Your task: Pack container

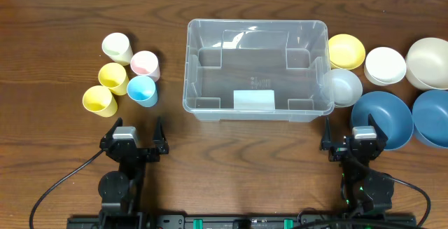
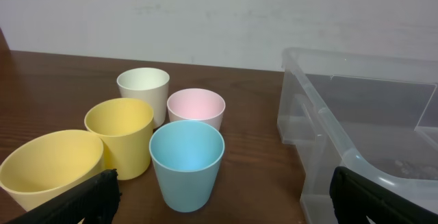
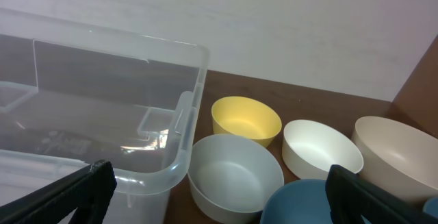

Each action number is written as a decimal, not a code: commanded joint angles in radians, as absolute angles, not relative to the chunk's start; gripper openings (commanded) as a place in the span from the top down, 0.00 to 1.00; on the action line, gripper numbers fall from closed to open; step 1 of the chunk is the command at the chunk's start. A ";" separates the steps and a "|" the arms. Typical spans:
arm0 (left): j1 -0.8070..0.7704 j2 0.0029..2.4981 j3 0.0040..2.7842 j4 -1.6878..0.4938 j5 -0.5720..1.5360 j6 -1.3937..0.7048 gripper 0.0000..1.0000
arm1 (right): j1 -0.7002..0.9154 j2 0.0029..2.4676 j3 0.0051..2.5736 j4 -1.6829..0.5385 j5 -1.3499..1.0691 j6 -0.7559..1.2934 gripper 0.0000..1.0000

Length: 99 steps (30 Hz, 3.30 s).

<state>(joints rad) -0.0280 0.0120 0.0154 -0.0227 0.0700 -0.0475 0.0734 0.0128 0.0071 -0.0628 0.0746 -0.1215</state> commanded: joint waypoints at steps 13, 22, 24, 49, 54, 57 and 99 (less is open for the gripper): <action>-0.023 0.004 0.004 -0.066 0.073 -0.031 0.02 | 0.085 0.007 0.005 -0.065 0.071 -0.132 0.01; -0.023 0.004 0.004 -0.066 0.073 -0.031 0.02 | 0.085 0.007 0.005 -0.065 0.070 -0.132 0.01; -0.023 0.004 0.004 -0.066 0.073 -0.031 0.02 | 0.085 0.007 0.005 -0.065 0.070 -0.132 0.01; -0.023 0.004 0.004 -0.066 0.073 -0.031 0.02 | 0.085 0.007 0.012 0.067 -0.083 -0.105 0.01; -0.023 0.004 0.004 -0.066 0.073 -0.031 0.02 | 0.085 0.032 0.086 0.056 -0.082 -0.110 0.01; -0.023 0.004 0.004 -0.066 0.073 -0.031 0.02 | 0.085 0.107 0.157 0.038 -0.048 -0.136 0.01; -0.023 0.004 0.004 -0.066 0.073 -0.031 0.02 | -0.482 1.162 0.801 -0.672 -0.039 0.530 0.01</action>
